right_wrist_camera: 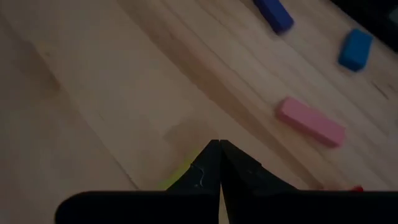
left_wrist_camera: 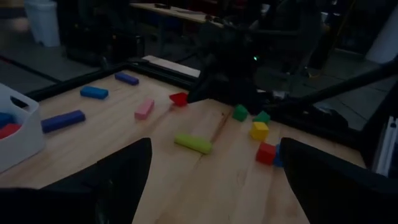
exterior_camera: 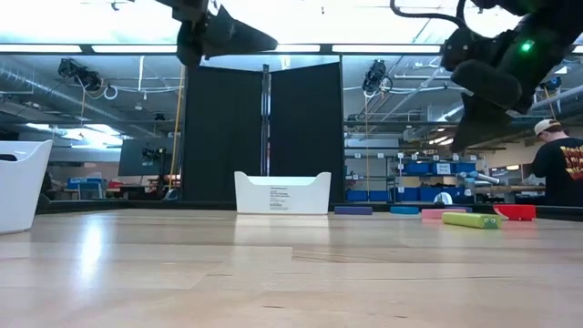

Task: Sort blocks by size
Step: Put the light green rectangular block into the bottom white bin

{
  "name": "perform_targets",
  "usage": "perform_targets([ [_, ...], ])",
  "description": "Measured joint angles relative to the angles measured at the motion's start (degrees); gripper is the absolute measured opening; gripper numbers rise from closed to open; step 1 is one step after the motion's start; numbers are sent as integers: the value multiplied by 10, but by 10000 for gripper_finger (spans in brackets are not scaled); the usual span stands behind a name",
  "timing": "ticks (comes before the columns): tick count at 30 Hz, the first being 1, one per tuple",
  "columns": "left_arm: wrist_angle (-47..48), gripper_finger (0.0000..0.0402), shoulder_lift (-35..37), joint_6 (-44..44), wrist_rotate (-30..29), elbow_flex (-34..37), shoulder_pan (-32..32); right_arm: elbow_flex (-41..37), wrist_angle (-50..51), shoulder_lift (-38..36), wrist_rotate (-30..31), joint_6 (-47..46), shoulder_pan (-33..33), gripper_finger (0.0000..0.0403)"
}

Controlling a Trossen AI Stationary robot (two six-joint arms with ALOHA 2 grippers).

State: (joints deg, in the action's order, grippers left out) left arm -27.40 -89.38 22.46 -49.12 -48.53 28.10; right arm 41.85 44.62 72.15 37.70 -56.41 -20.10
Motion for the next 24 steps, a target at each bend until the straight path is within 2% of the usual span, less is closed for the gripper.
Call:
perform_targets([
  [5,19,362,20,-12,-3,0,5,1,28,1,-11,-54,0,40],
  [10,58,362,55,-13,-27,0,19,1,38,9,-51,-72,3,82],
  [15,63,362,71,-40,-63,0,38,1,28,50,-100,-71,17,140],
  [21,65,362,90,-43,-74,0,59,1,-39,112,-120,-76,21,222],
  [24,68,362,97,-53,-105,0,79,1,-51,136,-137,-105,27,258],
])
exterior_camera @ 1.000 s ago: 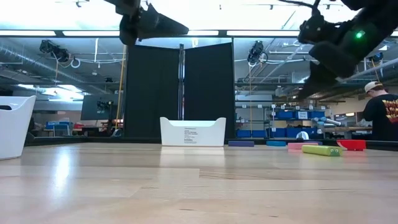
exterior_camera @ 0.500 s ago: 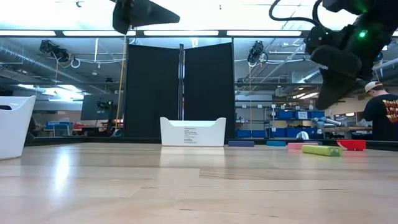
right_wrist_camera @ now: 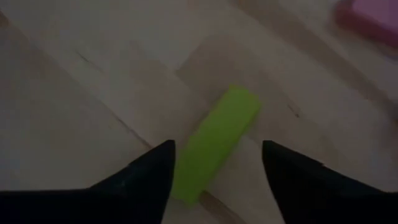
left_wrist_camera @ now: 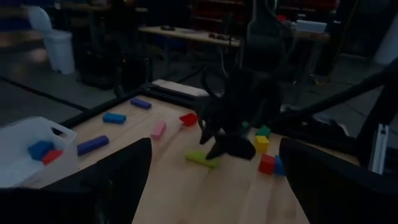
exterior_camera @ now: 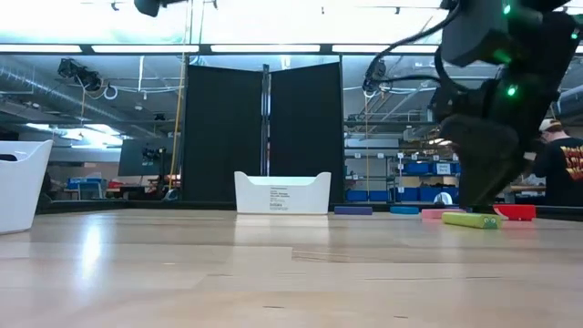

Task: Sort blocks by size
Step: Put the light green rectangular block into the bottom white bin

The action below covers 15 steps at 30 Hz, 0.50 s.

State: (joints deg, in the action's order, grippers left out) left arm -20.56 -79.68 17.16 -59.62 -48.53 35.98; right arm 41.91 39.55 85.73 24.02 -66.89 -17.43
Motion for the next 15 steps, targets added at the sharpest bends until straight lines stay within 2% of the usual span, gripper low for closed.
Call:
perform_targets([
  [5,-2,362,4,-10,-66,0,33,0,-10,21,-2,-39,6,307],
  [8,-2,362,4,-19,-97,0,46,0,-25,30,-14,-41,12,319],
  [11,-3,362,4,-20,-111,0,54,0,-40,46,-22,-42,16,309],
  [15,-9,362,4,-14,-113,0,64,3,-64,70,-23,-43,15,264],
])
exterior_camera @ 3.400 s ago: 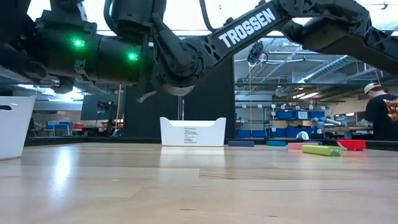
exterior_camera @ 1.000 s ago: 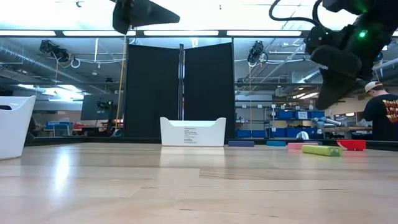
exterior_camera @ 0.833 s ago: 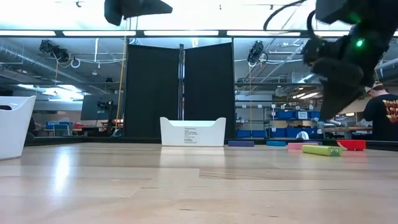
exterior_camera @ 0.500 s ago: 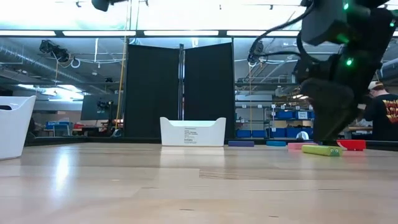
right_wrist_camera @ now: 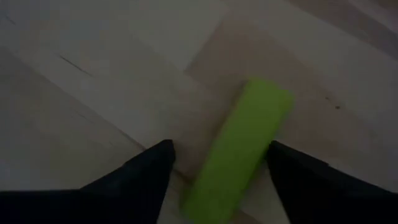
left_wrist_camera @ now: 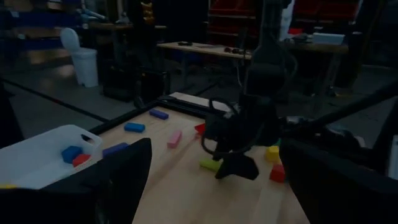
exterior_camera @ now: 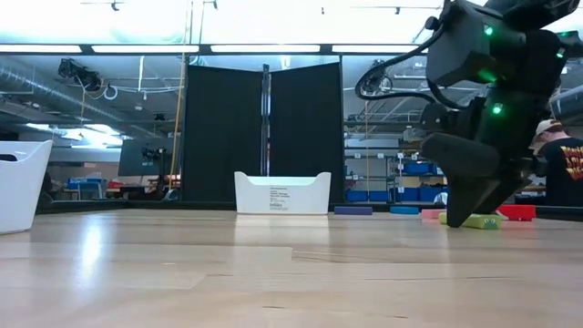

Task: Sort blocks by size
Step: Put the light green rectangular block into the bottom white bin

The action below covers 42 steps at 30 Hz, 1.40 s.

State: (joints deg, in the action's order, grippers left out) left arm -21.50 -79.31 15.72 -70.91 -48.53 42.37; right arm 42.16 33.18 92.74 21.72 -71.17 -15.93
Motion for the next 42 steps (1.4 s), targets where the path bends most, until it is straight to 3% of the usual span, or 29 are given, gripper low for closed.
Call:
perform_targets([
  [8,-19,362,0,-3,0,0,16,-2,-38,9,3,20,-6,118],
  [16,-38,362,0,-4,0,0,17,-5,-180,12,10,106,-12,114],
  [25,-140,362,0,-60,30,0,15,18,-614,67,2,342,-12,114],
  [34,-320,362,0,-206,138,0,15,252,-717,253,-77,499,-10,114],
  [42,-355,362,26,-233,176,0,20,504,-707,416,-144,579,-3,114],
])
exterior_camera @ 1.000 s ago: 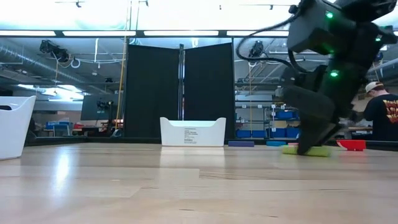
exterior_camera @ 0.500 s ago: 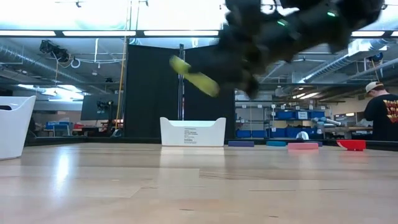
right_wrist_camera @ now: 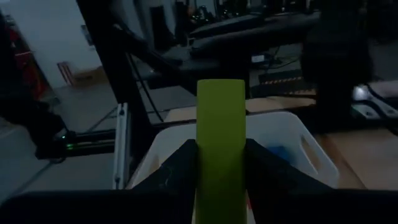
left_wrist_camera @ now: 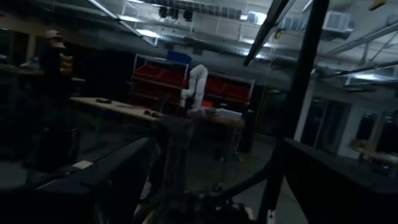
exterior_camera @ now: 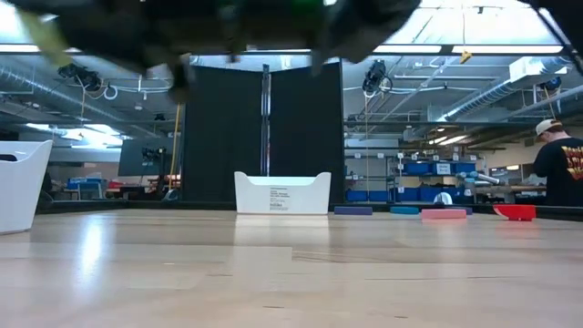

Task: Sort blocks by size
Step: Put the light green rectangular block into the bottom white bin, then put the red game piece into the top white bin

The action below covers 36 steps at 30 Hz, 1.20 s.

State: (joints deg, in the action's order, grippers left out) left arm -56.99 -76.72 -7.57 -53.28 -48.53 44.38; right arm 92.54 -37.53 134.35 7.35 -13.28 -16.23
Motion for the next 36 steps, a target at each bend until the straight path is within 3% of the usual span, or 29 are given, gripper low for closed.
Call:
perform_targets([
  [6,-7,362,3,-11,4,0,0,171,57,109,-59,-23,20,116],
  [11,-7,362,3,-12,4,0,0,272,118,169,-111,-35,34,158],
  [19,-7,362,3,-11,-27,0,0,257,101,161,-138,-9,52,211],
  [23,-7,362,3,-7,-41,0,5,169,-16,126,-98,12,53,211],
  [28,-5,362,3,-9,-67,0,19,-53,-204,29,-17,52,54,192],
  [36,90,362,3,50,-180,0,-20,-400,-231,-244,158,158,55,171],
])
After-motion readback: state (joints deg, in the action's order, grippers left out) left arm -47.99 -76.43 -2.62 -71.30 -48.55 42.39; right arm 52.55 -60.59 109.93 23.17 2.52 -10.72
